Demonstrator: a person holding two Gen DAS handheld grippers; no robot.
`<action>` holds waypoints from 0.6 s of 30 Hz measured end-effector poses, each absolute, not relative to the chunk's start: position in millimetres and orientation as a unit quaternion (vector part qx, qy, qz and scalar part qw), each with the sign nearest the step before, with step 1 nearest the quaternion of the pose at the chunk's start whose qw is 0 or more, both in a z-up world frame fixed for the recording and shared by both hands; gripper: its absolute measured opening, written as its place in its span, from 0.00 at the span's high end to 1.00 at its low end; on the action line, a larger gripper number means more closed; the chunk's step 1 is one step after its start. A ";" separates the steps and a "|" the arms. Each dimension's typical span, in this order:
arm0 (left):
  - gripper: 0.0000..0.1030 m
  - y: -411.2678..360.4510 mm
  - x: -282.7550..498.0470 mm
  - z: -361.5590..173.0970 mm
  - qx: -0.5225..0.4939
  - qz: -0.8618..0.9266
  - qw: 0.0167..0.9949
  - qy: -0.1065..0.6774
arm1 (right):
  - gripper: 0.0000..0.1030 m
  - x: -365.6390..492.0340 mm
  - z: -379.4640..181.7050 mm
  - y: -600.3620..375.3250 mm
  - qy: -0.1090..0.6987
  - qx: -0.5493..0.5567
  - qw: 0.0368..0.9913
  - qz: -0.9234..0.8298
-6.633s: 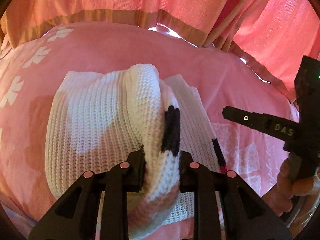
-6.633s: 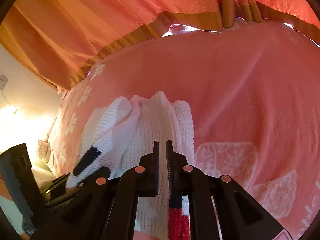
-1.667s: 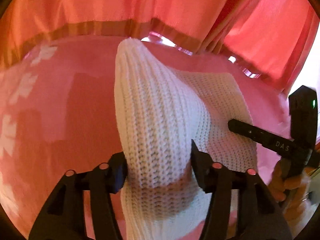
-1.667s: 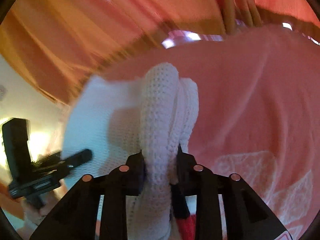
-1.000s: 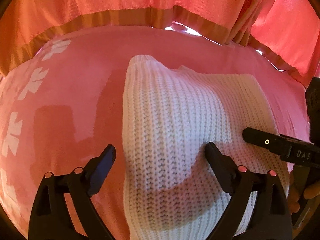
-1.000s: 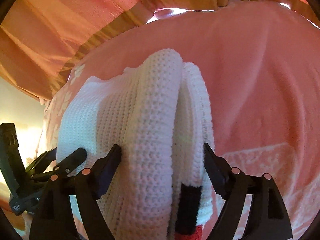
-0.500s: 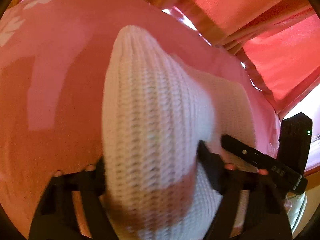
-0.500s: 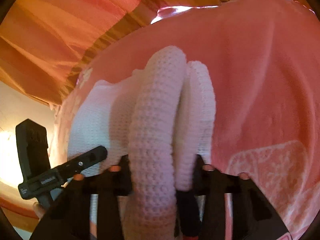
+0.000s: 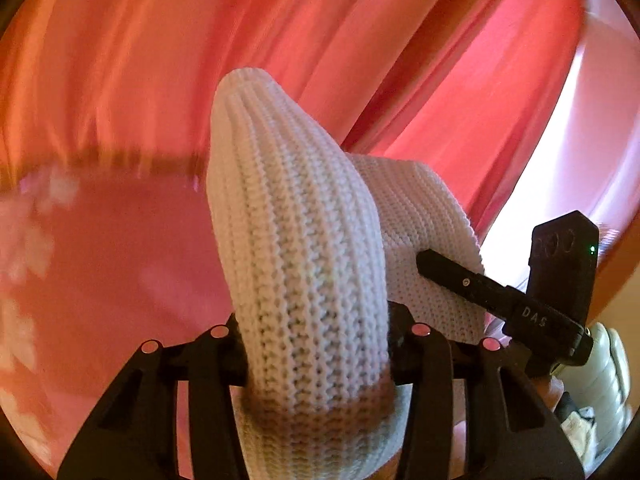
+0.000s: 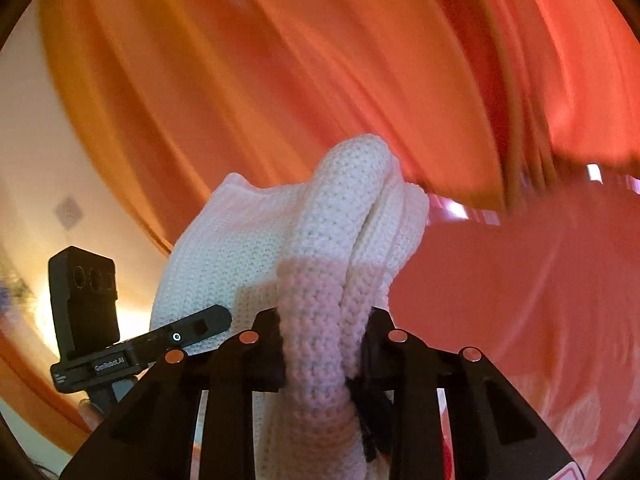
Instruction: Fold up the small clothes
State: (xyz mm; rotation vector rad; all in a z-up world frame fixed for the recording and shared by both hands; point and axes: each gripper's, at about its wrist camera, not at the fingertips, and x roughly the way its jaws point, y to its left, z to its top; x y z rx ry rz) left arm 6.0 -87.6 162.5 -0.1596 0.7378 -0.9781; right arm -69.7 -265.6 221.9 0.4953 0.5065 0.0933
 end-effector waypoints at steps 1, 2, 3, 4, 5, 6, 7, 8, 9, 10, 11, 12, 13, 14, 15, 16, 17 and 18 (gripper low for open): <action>0.56 -81.9 3.4 177.0 -0.072 -0.462 0.820 0.330 | 0.75 -70.9 234.4 -262.2 0.237 0.239 0.940 0.051; 0.56 -75.0 1.0 191.4 -0.068 -0.464 0.826 0.313 | 0.75 -69.8 253.6 -255.4 0.220 0.235 0.945 0.062; 0.55 -64.8 0.2 208.4 -0.067 -0.462 0.834 0.294 | 0.75 -67.7 264.2 -250.9 0.212 0.231 0.947 0.068; 0.55 -59.1 1.6 217.5 -0.068 -0.460 0.838 0.285 | 0.75 -64.2 273.9 -245.0 0.203 0.226 0.950 0.071; 0.54 -52.8 2.9 223.3 -0.070 -0.459 0.840 0.279 | 0.75 -59.8 281.5 -238.5 0.197 0.222 0.952 0.076; 0.54 -44.5 6.6 229.4 -0.074 -0.457 0.843 0.273 | 0.75 -54.7 287.0 -232.4 0.192 0.217 0.954 0.081; 0.54 -37.5 12.0 232.2 -0.080 -0.453 0.845 0.271 | 0.75 -48.7 289.2 -227.5 0.191 0.217 0.954 0.083; 0.53 -34.0 17.2 232.8 -0.083 -0.450 0.847 0.271 | 0.75 -37.4 288.2 -221.1 0.193 0.218 0.952 0.089; 0.53 -26.7 22.9 229.1 -0.089 -0.444 0.849 0.273 | 0.75 -30.1 285.1 -217.5 0.197 0.217 0.952 0.092; 0.52 -23.3 30.1 222.8 -0.093 -0.436 0.851 0.278 | 0.74 -19.7 278.6 -212.8 0.205 0.219 0.950 0.091; 0.52 -21.1 40.8 215.8 -0.096 -0.430 0.851 0.285 | 0.74 -10.1 270.9 -210.5 0.214 0.221 0.947 0.093; 0.51 -19.0 53.5 200.9 -0.099 -0.420 0.852 0.298 | 0.74 6.4 255.0 -208.4 0.231 0.227 0.942 0.094; 0.50 -17.2 65.5 182.5 -0.098 -0.407 0.853 0.312 | 0.73 23.8 237.3 -208.4 0.249 0.233 0.935 0.094; 0.47 -15.3 73.0 167.4 -0.098 -0.396 0.854 0.323 | 0.72 43.8 209.9 -209.0 0.272 0.242 0.927 0.094; 0.47 -10.1 89.0 140.0 -0.103 -0.377 0.854 0.343 | 0.70 58.2 186.2 -210.3 0.290 0.247 0.920 0.093; 0.43 -10.9 101.8 115.3 -0.105 -0.362 0.854 0.359 | 0.69 69.9 162.9 -209.3 0.306 0.253 0.913 0.094; 0.40 -11.3 115.6 86.9 -0.106 -0.340 0.855 0.377 | 0.69 87.3 127.0 -210.4 0.331 0.257 0.903 0.092; 0.39 -12.5 132.0 49.7 -0.104 -0.307 0.856 0.402 | 0.69 101.9 92.7 -212.2 0.358 0.254 0.895 0.078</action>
